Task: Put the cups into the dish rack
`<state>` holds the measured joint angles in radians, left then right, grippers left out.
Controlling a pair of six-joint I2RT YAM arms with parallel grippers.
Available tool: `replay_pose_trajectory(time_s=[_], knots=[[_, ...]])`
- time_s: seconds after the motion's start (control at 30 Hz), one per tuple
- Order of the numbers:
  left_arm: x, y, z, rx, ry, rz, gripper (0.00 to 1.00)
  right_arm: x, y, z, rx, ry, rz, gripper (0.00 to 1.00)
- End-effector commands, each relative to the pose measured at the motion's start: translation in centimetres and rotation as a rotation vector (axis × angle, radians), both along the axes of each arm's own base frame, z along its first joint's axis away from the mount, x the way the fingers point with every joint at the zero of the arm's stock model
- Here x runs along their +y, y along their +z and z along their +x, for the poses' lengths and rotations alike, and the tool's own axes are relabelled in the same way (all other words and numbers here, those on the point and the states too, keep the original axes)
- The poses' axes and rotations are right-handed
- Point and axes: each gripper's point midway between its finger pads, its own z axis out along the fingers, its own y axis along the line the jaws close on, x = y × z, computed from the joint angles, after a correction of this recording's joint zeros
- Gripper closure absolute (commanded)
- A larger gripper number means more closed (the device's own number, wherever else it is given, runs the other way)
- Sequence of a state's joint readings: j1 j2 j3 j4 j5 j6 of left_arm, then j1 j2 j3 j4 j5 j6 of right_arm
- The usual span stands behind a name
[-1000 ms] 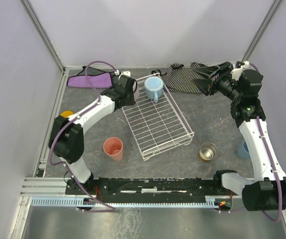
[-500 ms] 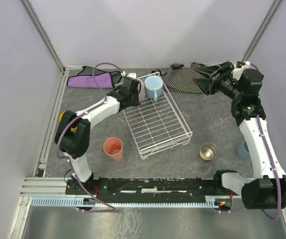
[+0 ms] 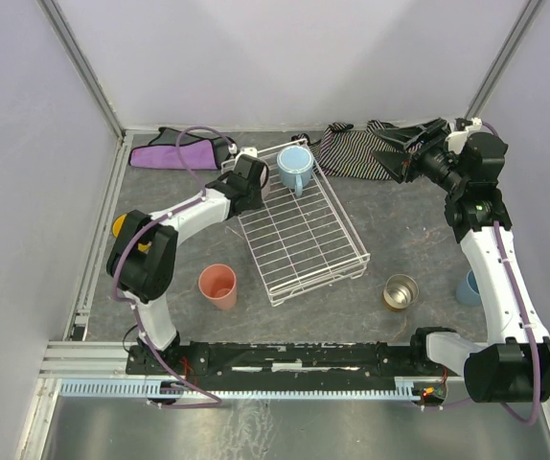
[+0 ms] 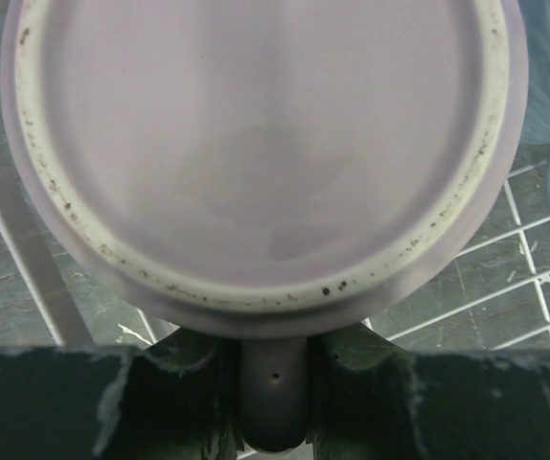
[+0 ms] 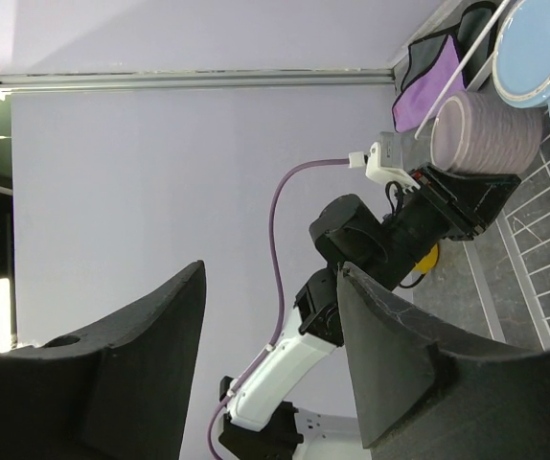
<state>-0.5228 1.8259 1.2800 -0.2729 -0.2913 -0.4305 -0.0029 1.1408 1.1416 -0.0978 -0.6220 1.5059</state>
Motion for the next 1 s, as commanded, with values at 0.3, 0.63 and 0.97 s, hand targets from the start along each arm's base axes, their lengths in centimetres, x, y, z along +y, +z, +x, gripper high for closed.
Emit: replay_pose_trajectory(time_s=[0.3, 0.63, 0.97], knots=[[-1.3, 2.4, 3.9, -0.165, -0.043, -0.008, 0.97, 0.0, 2.7, -0.6, -0.090, 0.011, 0.000, 0.36], [-1.2, 1.4, 4.5, -0.133, -0.041, 0.030, 0.96, 0.1, 2.7, -0.6, -0.089, 0.015, -0.007, 0.36], [-1.6, 2.2, 4.6, -0.156, -0.045, -0.004, 0.48, 0.1, 2.6, -0.6, -0.088, 0.016, -0.014, 0.36]])
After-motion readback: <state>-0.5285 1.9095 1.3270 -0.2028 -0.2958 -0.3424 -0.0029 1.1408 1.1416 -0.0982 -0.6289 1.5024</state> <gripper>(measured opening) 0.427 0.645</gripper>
